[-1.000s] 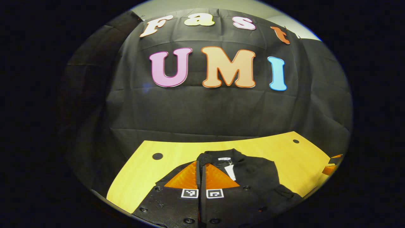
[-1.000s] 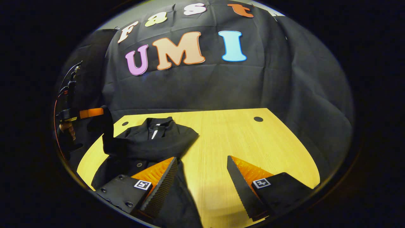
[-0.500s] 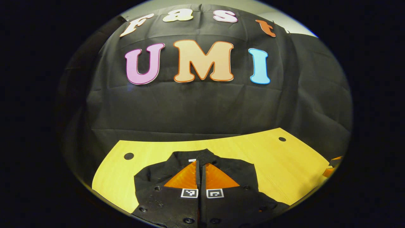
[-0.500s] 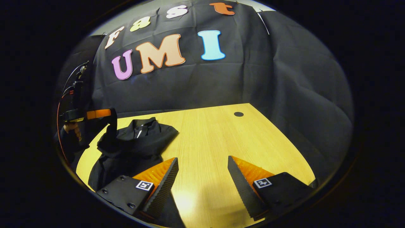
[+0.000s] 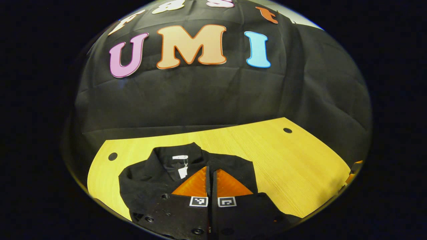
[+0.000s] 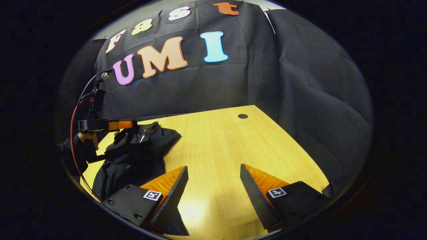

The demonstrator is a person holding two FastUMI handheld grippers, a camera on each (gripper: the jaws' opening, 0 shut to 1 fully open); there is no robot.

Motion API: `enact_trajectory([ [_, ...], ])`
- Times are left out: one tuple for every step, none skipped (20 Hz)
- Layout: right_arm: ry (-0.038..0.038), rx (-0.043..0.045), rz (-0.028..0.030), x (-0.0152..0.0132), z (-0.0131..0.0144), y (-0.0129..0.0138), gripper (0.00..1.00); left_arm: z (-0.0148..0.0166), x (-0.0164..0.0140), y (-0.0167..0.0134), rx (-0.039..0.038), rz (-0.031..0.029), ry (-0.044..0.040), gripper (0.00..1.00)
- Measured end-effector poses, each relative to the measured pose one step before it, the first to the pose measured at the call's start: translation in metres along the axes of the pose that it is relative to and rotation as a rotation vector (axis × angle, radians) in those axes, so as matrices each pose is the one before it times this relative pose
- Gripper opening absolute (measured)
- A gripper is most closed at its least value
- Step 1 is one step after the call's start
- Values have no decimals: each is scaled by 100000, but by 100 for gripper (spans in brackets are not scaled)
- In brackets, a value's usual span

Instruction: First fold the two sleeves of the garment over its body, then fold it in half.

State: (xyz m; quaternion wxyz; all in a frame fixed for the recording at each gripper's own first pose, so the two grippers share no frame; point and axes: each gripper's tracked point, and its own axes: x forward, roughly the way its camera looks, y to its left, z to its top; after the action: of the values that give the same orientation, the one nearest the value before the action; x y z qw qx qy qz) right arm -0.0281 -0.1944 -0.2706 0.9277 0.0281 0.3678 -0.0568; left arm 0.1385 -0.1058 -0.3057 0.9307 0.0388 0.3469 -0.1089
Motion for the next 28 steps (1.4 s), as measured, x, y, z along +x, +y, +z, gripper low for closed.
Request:
enact_trajectory([
  [66, -251, 51, -71, -57, -140, 96, -189, 330, -410, 753, -689, 1156, 0],
  [186, -122, 291, -27, -59, -4, 99, -121, 174, -203, 719, 259, 1016, 0],
  [81, -64, 604, -18, -21, 26, 96, -524, -164, -414, 48, -659, 1792, 7],
  [-62, -164, 831, 73, 6, 185, 99, 772, -402, -57, -718, 272, -1332, 35],
  [24, -391, 1388, 98, 4, 277, 99, 298, -876, 10, -830, 79, -2082, 64],
  [210, -667, 1677, 114, -73, 460, 99, 705, -1115, 444, -931, 1252, -2165, 92],
  [325, -894, 1868, 270, -94, 514, 99, 480, -1051, 717, -931, 1237, -1478, 91],
  [516, -932, 2211, 235, -150, 566, 99, 259, -1191, 824, -1059, 1466, -1003, 92],
  [595, -1078, 2209, 242, -110, 598, 99, 101, -1349, 928, -1042, 1561, -994, 92],
  [542, -1188, 1854, 274, -180, 661, 99, 116, -1416, 1127, -911, 1949, -919, 93],
  [300, -940, 1601, 184, -70, 698, 99, 108, -1347, 1273, -810, 2150, -957, 92],
  [34, -683, 1636, 31, -68, 740, 99, 79, -1263, 1226, -587, 2116, -1173, 93],
  [165, -622, 1390, 173, -64, 818, 99, -39, -1213, 1311, -194, 2379, -1248, 92],
  [105, -584, 1454, 208, -72, 836, 99, -144, -1194, 1305, 23, 2095, -552, 92],
  [207, -748, 1263, 146, -92, 906, 99, -406, -1131, 1198, -223, 1967, -196, 92],
  [396, -1048, 1110, 77, -203, 790, 99, -591, -1120, 1122, -203, 1759, 859, 92],
  [677, -1217, 690, 2, -235, 688, 99, -640, -1171, 972, -431, 1126, 347, 92],
  [350, -1121, 442, -145, -204, 579, 99, -560, -983, 903, -523, 1171, 347, 92],
  [466, -824, 240, -148, -185, 542, 99, -774, -1016, 928, -418, 1154, 841, 92],
  [326, -714, 177, -146, -411, 549, 100, -923, -931, 835, -464, 951, 1159, 92],
  [721, -647, -340, -175, -460, 361, 99, -1165, -980, 712, -401, 782, 1719, 92],
  [1029, -344, -143, -395, -700, 382, 99, -1136, -887, 705, -143, 602, 1821, 92],
  [962, -324, -51, -344, -663, 414, 99, -1283, -1078, 800, -37, 850, 1531, 92],
  [1093, -658, -307, -357, -807, 378, 99, -1136, -891, 682, -45, 753, 1601, 92],
  [1084, -771, -646, -266, -818, 196, 99, -1272, -751, 663, -209, 882, 2032, 92],
  [1412, -542, -567, -221, -925, 119, 99, -1251, -688, 630, -621, 591, 1715, 92],
  [1389, -175, -505, -256, -773, 117, 99, -1103, -522, 387, -1036, 270, 1835, 92],
  [1307, 50, -495, -288, -857, 75, 99, -1073, -414, 266, -893, 164, 1596, 92],
])
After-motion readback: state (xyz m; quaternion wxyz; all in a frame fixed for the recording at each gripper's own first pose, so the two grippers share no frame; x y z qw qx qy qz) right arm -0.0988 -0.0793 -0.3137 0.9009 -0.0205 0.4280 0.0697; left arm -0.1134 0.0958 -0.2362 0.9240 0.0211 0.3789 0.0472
